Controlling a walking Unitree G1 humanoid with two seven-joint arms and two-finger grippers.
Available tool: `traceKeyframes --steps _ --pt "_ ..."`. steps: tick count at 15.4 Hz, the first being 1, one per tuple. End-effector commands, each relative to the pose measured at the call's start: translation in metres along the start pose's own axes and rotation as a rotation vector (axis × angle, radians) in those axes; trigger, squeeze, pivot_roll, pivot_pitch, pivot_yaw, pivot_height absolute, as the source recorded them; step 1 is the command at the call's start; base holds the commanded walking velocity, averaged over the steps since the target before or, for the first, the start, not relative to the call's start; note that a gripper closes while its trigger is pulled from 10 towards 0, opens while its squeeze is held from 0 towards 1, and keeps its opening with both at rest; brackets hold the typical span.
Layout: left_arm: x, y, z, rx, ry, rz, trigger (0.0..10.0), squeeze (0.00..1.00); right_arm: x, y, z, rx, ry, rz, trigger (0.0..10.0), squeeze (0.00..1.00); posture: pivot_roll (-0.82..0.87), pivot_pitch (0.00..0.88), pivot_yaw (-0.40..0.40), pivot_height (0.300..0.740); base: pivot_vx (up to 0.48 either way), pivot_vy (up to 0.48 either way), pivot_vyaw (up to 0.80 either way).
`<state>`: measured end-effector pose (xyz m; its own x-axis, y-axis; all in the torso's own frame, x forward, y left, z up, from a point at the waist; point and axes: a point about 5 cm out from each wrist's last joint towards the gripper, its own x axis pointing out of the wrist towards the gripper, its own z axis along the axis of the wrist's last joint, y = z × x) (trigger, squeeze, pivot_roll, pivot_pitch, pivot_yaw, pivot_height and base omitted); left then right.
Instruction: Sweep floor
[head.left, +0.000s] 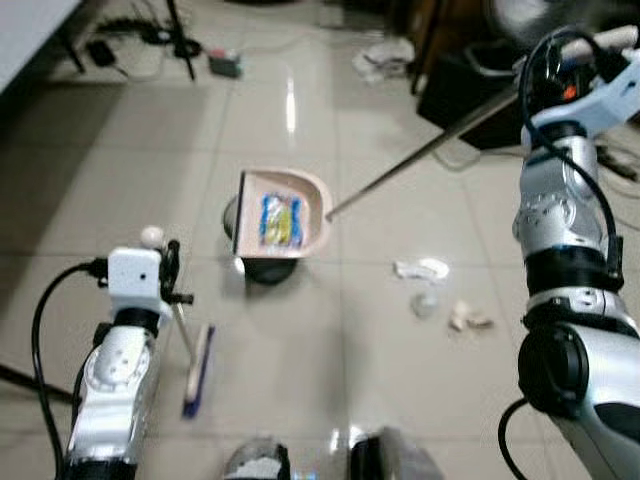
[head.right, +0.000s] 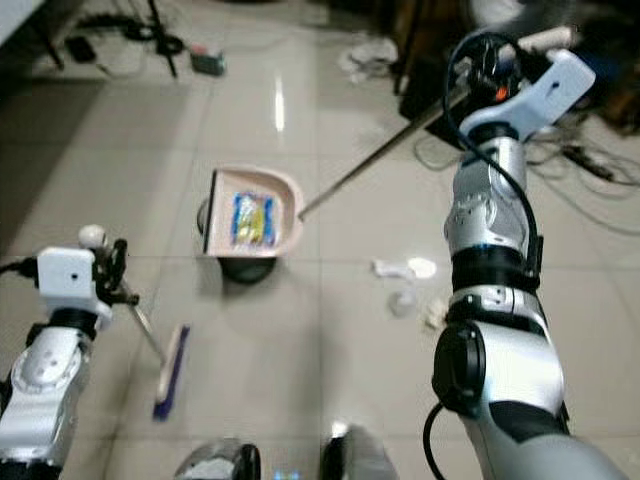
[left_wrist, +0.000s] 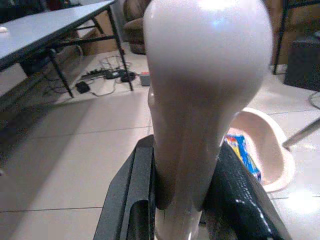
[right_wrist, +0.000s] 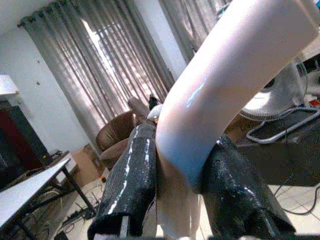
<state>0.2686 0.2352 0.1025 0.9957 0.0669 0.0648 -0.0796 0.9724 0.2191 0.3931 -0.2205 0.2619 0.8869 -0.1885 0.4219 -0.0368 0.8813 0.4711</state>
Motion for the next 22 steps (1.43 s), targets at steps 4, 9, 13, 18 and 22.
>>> traceKeyframes --steps 4,9,13,18,22 --pt "-0.001 -0.005 0.007 -0.012 -0.036 -0.004 10.0 0.00 0.005 -0.004 0.017 0.010 -0.074 -0.006 10.0 0.00 0.09 0.143 -0.041 0.740 0.416 0.000 0.00" --pt "-0.004 -0.004 0.006 -0.010 -0.033 0.000 10.0 0.00 0.005 -0.002 0.012 -0.005 -0.058 0.012 10.0 0.00 0.10 0.146 -0.047 0.740 0.417 0.000 0.00" --pt "-0.005 -0.005 0.007 -0.006 -0.034 -0.004 10.0 0.00 0.004 0.002 0.008 -0.013 -0.051 0.035 10.0 0.00 0.10 0.138 -0.048 0.740 0.418 0.000 0.00" --pt "-0.003 -0.004 0.007 0.000 -0.036 -0.015 10.0 0.00 0.003 0.002 0.008 -0.013 -0.055 0.040 10.0 0.00 0.10 0.133 -0.038 0.740 0.417 0.000 0.00" --pt "-0.002 -0.004 0.008 0.003 -0.040 -0.018 10.0 0.00 0.003 0.003 0.007 -0.008 -0.054 0.043 10.0 0.00 0.10 0.134 -0.035 0.740 0.415 0.000 0.00"
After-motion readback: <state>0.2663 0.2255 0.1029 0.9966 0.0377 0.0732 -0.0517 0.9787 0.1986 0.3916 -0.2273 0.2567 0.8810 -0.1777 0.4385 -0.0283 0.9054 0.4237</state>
